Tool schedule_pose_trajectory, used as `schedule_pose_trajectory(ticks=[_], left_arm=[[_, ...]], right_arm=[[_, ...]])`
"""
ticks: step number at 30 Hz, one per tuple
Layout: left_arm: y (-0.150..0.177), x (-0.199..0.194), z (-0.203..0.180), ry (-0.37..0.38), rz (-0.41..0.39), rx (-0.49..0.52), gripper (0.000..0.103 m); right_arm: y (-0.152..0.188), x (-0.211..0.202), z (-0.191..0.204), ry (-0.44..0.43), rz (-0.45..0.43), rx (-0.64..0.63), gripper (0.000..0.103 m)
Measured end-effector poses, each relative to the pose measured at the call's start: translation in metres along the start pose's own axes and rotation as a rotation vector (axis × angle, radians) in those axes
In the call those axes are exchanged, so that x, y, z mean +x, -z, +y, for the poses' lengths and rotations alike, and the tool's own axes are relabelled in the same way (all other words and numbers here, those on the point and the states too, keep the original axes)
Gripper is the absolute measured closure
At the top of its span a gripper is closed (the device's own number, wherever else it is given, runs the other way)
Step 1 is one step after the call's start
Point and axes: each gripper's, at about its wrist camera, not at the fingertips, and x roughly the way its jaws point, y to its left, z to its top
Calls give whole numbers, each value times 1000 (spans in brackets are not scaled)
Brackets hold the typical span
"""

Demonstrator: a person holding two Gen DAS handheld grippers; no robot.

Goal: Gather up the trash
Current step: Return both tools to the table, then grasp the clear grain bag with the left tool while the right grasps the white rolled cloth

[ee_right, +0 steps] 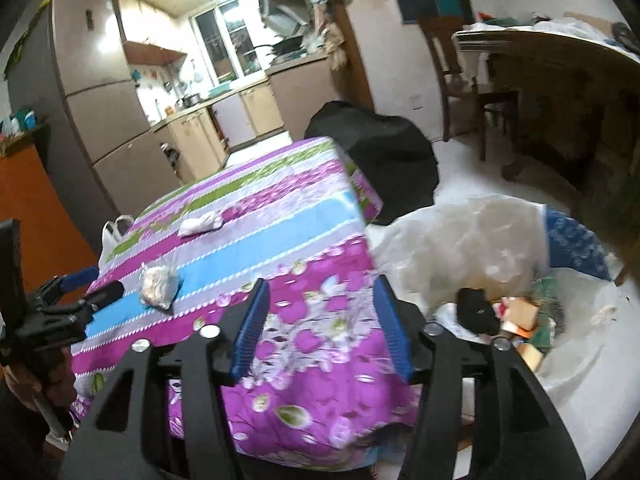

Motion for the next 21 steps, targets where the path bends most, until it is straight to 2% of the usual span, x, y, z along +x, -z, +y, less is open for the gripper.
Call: schedule_pose_trajectory(ticks=[5, 12, 15, 18, 19, 21], left_arm=[[4, 22, -7, 38, 33, 7, 5], [0, 76, -5, -3, 154, -14, 8], [2, 84, -1, 42, 174, -36, 26], [6, 79, -1, 29, 144, 2, 41], [7, 77, 1, 30, 139, 2, 53], [9, 69, 12, 40, 138, -32, 57]], right_arm=[[-20, 17, 23, -47, -7, -41, 30], [-44, 51, 48, -65, 28, -210, 29], [-54, 66, 57, -81, 45, -268, 29], [-62, 86, 67, -112, 75, -339, 29], [-66, 97, 74, -128, 95, -376, 29], [-69, 115, 89, -170, 138, -449, 29]])
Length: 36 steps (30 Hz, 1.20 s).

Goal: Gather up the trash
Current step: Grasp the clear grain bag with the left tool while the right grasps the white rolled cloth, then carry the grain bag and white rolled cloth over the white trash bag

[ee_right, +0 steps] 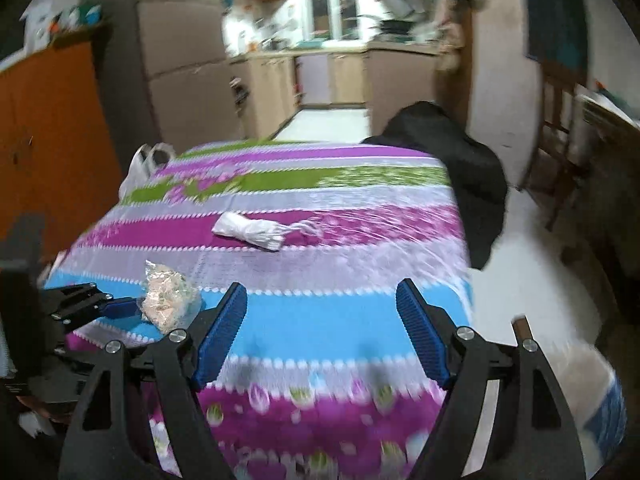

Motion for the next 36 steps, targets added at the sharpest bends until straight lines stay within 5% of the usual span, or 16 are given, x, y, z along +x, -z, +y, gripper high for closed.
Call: schedule_pose_trajectory(ticks=[5, 13, 20, 26, 30, 36], left_arm=[[9, -19, 33, -3, -2, -96, 60], [15, -46, 64, -19, -39, -143, 60], [14, -55, 67, -28, -52, -167, 60], [12, -64, 55, -57, -70, -137, 60], [12, -71, 41, -76, -70, -110, 60], [7, -81, 2, -85, -82, -39, 60]], right_arm=[[-32, 55, 24, -72, 112, -219, 29], [-65, 121, 43, -195, 255, -377, 33], [-57, 127, 48, -231, 338, -424, 77], [-22, 81, 55, -177, 265, -257, 78], [19, 17, 54, -178, 201, -20, 78], [80, -57, 54, -136, 186, 173, 78]])
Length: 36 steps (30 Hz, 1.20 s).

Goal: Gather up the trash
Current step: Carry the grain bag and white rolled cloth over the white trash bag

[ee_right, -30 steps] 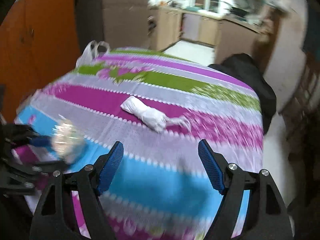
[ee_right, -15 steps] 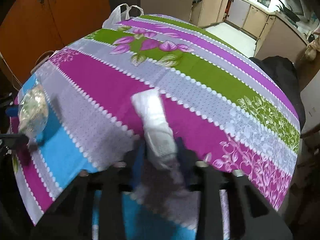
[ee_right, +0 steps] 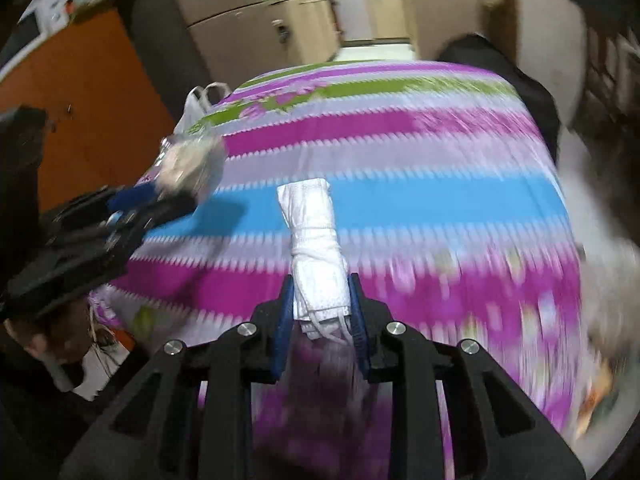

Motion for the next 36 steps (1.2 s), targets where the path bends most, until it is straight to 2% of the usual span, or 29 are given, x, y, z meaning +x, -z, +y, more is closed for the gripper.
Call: schedule_pose_trajectory(ticks=[3, 8, 14, 18, 23, 29, 36], left_arm=[[-4, -4, -25, 11, -12, 45, 60], [-18, -6, -75, 26, -39, 139, 60], [-54, -11, -146, 60, -104, 245, 60], [-75, -12, -196, 94, -138, 312, 60], [-95, -8, -257, 137, -154, 378, 60], [-104, 4, -316, 171, -139, 450, 60], [-112, 27, -367, 197, -111, 526, 60]], right_arm=[[21, -25, -2, 41, -45, 47, 78], [27, -77, -31, 100, -159, 141, 78], [27, -151, -88, 254, -258, 210, 78], [35, -184, -126, 351, -274, 272, 78], [43, -217, -167, 459, -272, 335, 78], [38, -228, -199, 588, -198, 333, 78], [30, -215, -215, 639, -95, 307, 78]])
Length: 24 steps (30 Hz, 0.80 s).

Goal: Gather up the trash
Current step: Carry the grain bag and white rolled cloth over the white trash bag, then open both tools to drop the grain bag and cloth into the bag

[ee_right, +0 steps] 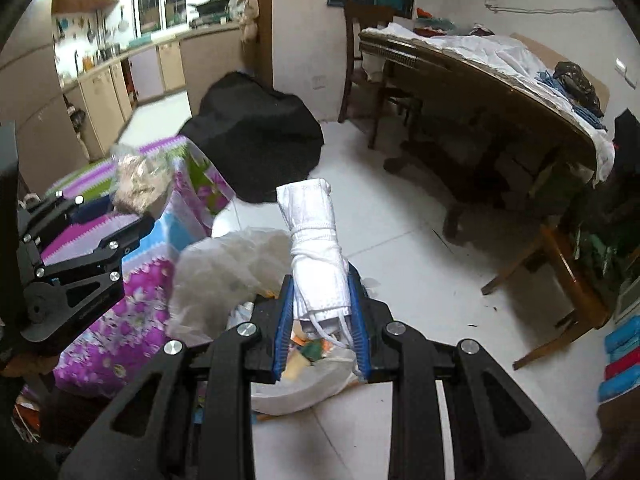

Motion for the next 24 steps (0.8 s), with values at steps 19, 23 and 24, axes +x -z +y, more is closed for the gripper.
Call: schedule_pose_trajectory(ticks=[19, 23, 24], left_arm=[[45, 94, -12, 203, 274, 118, 60], [48, 102, -8, 219, 290, 105, 58], [49, 104, -8, 221, 293, 110, 57]], right_arm=[[10, 74, 15, -18, 262, -72, 78], [7, 80, 17, -40, 255, -71, 76], [7, 82, 18, -42, 254, -74, 74]])
